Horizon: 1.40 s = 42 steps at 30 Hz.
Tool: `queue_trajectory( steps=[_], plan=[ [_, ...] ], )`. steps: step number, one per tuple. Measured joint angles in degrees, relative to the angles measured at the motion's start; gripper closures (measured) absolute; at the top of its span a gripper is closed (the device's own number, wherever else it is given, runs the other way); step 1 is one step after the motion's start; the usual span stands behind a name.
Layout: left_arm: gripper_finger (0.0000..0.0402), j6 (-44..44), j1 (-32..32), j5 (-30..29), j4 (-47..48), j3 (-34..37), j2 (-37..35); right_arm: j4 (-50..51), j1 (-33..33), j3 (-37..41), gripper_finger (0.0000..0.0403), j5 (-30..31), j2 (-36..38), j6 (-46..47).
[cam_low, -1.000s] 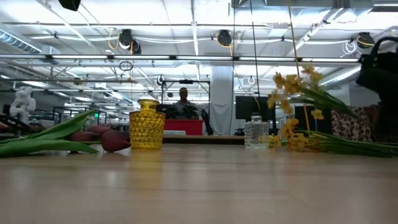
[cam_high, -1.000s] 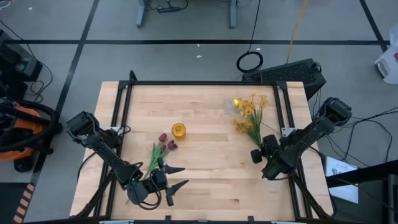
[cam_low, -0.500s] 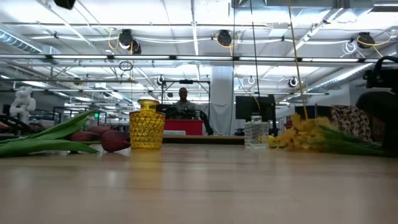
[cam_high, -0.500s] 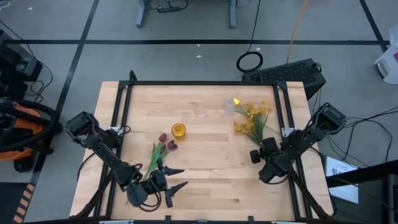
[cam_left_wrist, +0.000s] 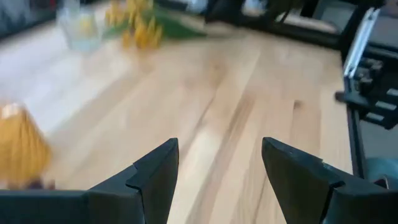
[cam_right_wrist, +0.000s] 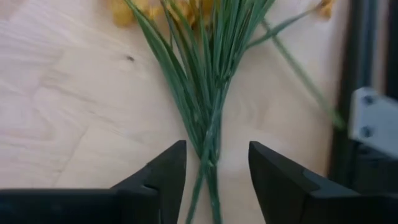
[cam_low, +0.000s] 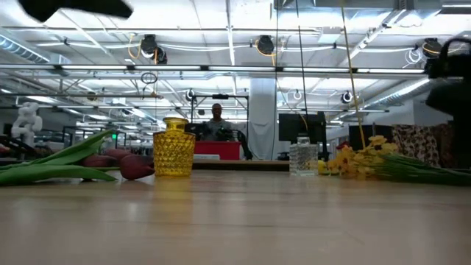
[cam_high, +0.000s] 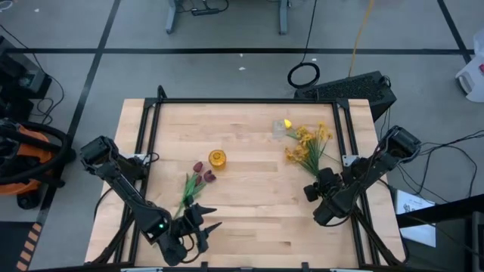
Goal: Sort flowers into vase by color
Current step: Put the violet tulip into the yellow vase
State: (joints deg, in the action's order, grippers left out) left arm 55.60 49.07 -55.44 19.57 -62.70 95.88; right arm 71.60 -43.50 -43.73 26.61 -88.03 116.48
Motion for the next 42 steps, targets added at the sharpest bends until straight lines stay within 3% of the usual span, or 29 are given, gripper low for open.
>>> queue_trajectory(
  steps=[9, 19, 24, 30, 36, 42],
  plan=[
    [0.0164, 23.15, -1.92, 12.14, 23.16, -1.16, 0.00, 9.82, -2.00, -11.19, 0.0209, 3.84, 0.04, -3.55],
    [0.0164, 39.35, -2.57, 26.77, 42.27, -1.16, 0.00, -1.49, -7.13, -14.16, 0.0207, 17.87, 0.04, -11.58],
    [0.0164, 43.83, -2.55, 31.77, 46.24, -0.86, 0.00, -11.96, -8.05, -14.16, 0.0207, 24.89, 0.04, -18.56],
    [0.0164, 45.26, -2.07, 33.77, 45.69, 2.22, 0.00, -23.92, -8.05, -14.16, 0.0207, 30.07, 0.04, -31.05],
    [0.0164, 50.37, -0.42, 34.29, 43.68, 4.48, 0.00, -30.99, -8.05, -14.16, 0.0207, 32.05, 0.04, -38.73],
    [0.0164, 52.07, 0.21, 32.90, 45.70, 5.03, 0.00, -31.78, -8.03, -14.16, 0.0207, 32.16, 0.04, -39.78]
  ],
)
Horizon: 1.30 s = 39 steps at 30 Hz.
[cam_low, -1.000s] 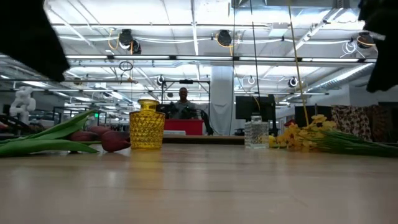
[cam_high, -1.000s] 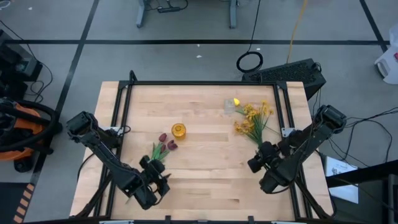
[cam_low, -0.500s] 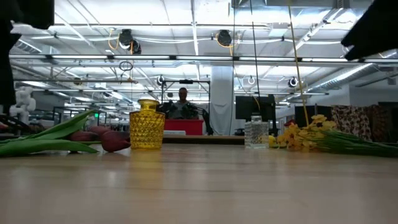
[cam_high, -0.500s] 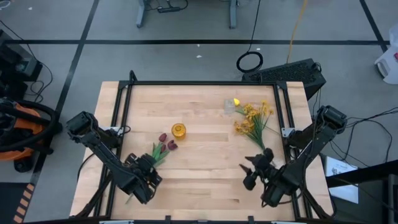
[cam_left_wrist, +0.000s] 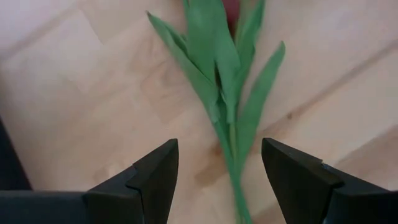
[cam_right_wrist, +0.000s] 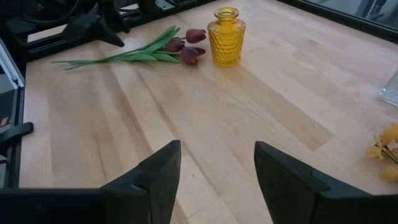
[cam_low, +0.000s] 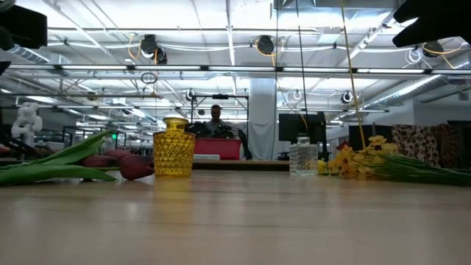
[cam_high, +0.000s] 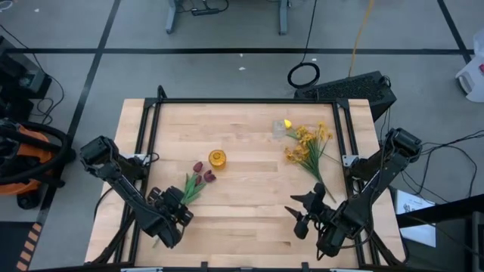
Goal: Sort flowers into vase by color
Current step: Put the violet tulip into the yellow vase
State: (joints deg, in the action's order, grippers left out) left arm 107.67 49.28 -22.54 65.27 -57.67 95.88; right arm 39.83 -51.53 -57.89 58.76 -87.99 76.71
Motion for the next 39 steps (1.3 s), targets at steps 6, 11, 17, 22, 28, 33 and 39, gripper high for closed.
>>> queue_trajectory(
  steps=[6, 11, 17, 22, 28, 33, 39],
  plan=[
    [0.0173, -1.30, -0.50, -1.89, 3.18, 0.02, 0.00, -0.75, 0.00, 0.02, 0.0207, 0.22, 0.00, -0.02],
    [0.0203, -3.19, -0.55, -1.93, 3.13, 0.04, 0.00, -0.87, 0.00, 0.02, 0.0207, 0.22, 0.00, -0.04],
    [0.0233, -3.05, -0.39, -1.93, 2.50, 0.04, 0.34, -1.28, 0.02, 0.02, 0.0207, 0.22, 0.00, -0.91],
    [0.0242, -2.96, -0.39, -1.95, 1.40, 0.04, 1.60, -1.53, 0.00, 0.02, 0.0207, 0.20, 0.00, -0.92],
    [0.0240, 3.12, -0.39, -2.97, 0.42, 0.04, 4.29, -2.42, 0.00, 0.02, 0.0206, 0.15, 0.00, -0.94],
    [0.0217, 4.44, -0.39, -1.46, 0.75, 0.04, 5.60, -2.40, -0.09, 0.02, 0.0206, -0.18, -0.02, -0.94],
    [0.0171, 4.32, 0.33, 1.77, 3.10, 0.04, 4.67, -2.40, -0.14, 0.02, 0.0206, -0.20, -0.04, -0.94]
  ],
)
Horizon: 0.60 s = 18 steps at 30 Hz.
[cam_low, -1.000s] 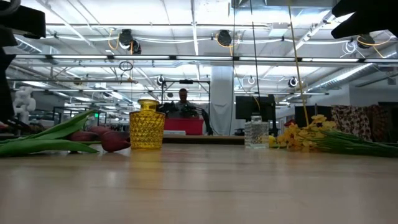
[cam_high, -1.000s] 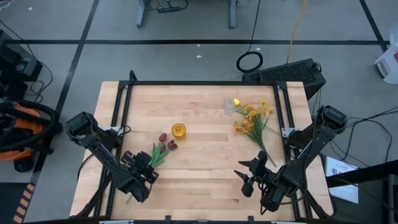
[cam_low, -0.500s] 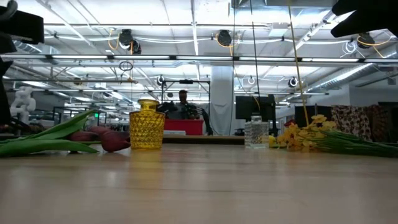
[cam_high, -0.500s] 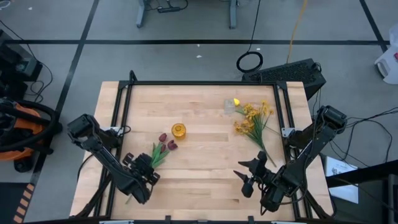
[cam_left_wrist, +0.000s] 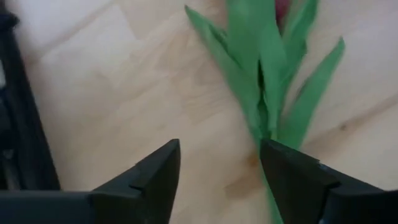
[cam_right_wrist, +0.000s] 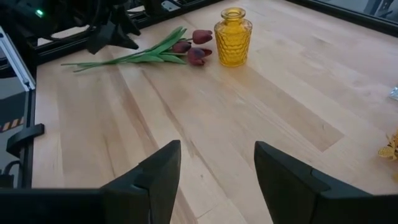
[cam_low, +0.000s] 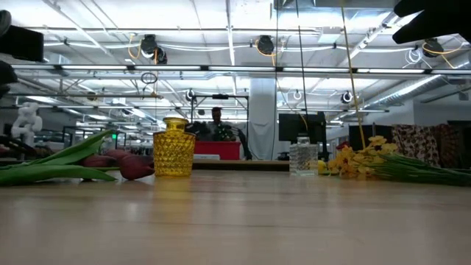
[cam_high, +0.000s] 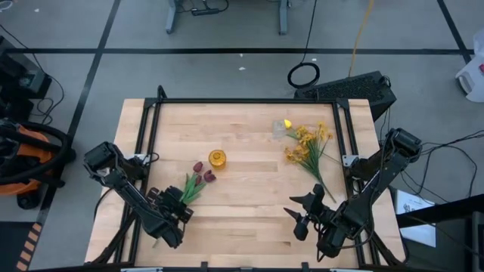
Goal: Sort flowers into vase by color
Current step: Put the violet tulip into the yellow vase
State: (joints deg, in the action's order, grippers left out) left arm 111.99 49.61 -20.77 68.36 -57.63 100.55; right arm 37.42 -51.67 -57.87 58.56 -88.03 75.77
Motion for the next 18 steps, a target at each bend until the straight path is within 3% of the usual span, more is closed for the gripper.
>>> queue_trajectory(
  steps=[5, 10, 18],
  plan=[
    [0.0132, -0.36, 1.73, 1.96, -1.29, 0.00, -2.82, -0.02, -0.19, 0.00, 0.0206, 0.01, 0.00, 0.00],
    [0.0121, 0.15, 3.11, 4.82, -3.80, 0.00, -3.77, -0.80, -0.19, 0.02, 0.0206, 0.05, 0.00, -0.27],
    [0.0121, -0.22, 3.42, 1.18, -8.85, 0.00, -3.61, -3.64, -0.19, 0.02, 0.0206, 0.14, 0.00, -3.59]
  ],
)
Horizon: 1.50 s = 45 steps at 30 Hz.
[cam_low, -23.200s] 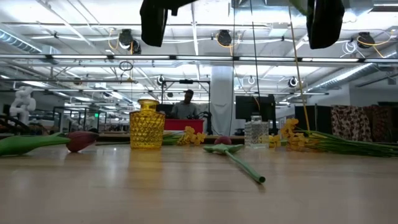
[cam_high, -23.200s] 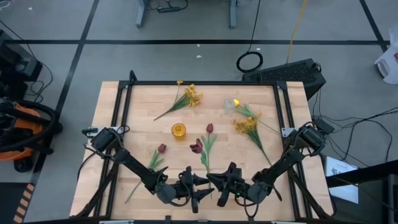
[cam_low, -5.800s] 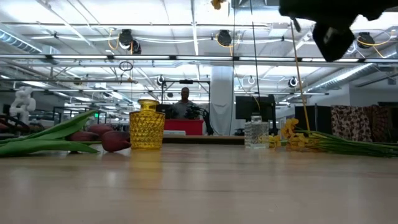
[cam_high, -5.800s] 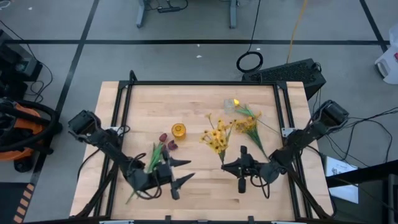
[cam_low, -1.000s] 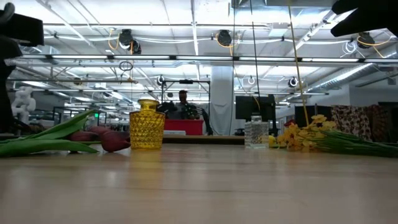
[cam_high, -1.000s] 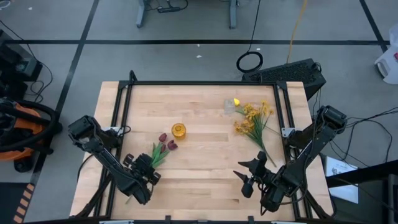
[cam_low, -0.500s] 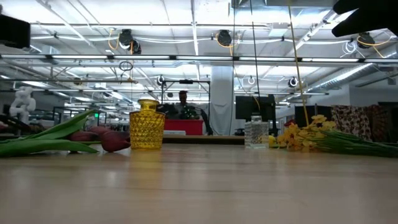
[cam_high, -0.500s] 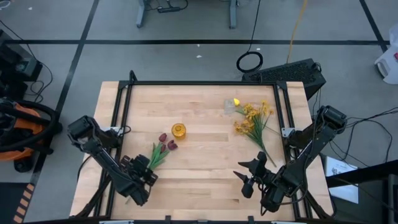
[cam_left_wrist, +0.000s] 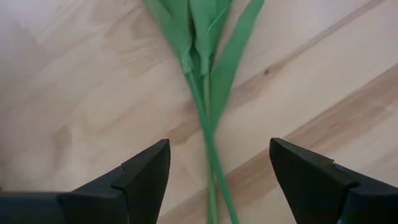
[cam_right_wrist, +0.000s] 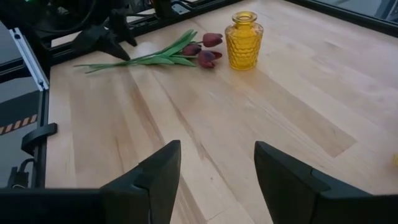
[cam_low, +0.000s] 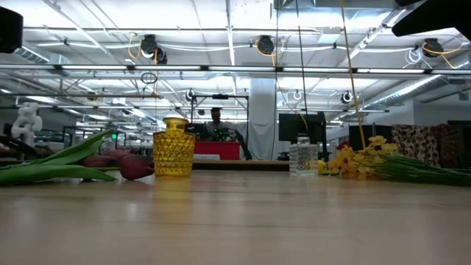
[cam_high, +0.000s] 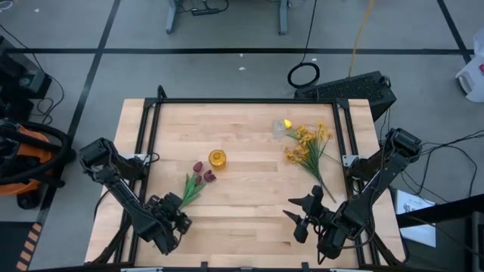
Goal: Sort flowers into vase by color
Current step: Put the violet tulip into the yellow vase
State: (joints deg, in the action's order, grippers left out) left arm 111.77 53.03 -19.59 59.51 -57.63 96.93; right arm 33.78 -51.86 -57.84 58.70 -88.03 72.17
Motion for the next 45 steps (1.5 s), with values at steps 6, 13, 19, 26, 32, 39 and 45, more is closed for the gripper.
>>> queue_trajectory(
  steps=[6, 13, 19, 26, 32, 39, 45],
  plan=[
    [0.0121, 0.57, 0.82, -1.88, -4.40, 2.21, 2.56, -0.01, 0.00, 0.00, 0.0206, 0.02, 0.00, -0.03],
    [0.0123, 4.60, 1.54, -1.67, -7.88, 4.92, 4.12, 0.00, 0.00, 0.00, 0.0206, 0.00, 0.00, -0.03],
    [0.0156, 4.77, 1.52, -1.37, -7.64, 4.71, 3.60, 0.02, 0.00, 0.00, 0.0206, 0.00, 0.00, -0.03],
    [0.0201, 4.47, 1.49, -0.61, -7.56, 3.17, 3.60, 0.00, 0.00, 0.00, 0.0206, 0.00, 0.00, -0.03],
    [0.0228, 4.46, 1.49, 0.10, -7.24, 3.17, 3.60, 0.00, 0.00, 0.00, 0.0206, 0.00, 0.00, -0.04],
    [0.0284, 4.88, 1.49, 0.12, -5.87, 3.15, 3.57, -0.26, 0.01, 0.00, 0.0206, 0.00, 0.00, -0.83],
    [0.0344, 5.54, 1.43, 0.12, -5.89, 3.15, 3.55, -0.31, 0.01, 0.00, 0.0206, 0.01, 0.00, -0.87]
  ],
)
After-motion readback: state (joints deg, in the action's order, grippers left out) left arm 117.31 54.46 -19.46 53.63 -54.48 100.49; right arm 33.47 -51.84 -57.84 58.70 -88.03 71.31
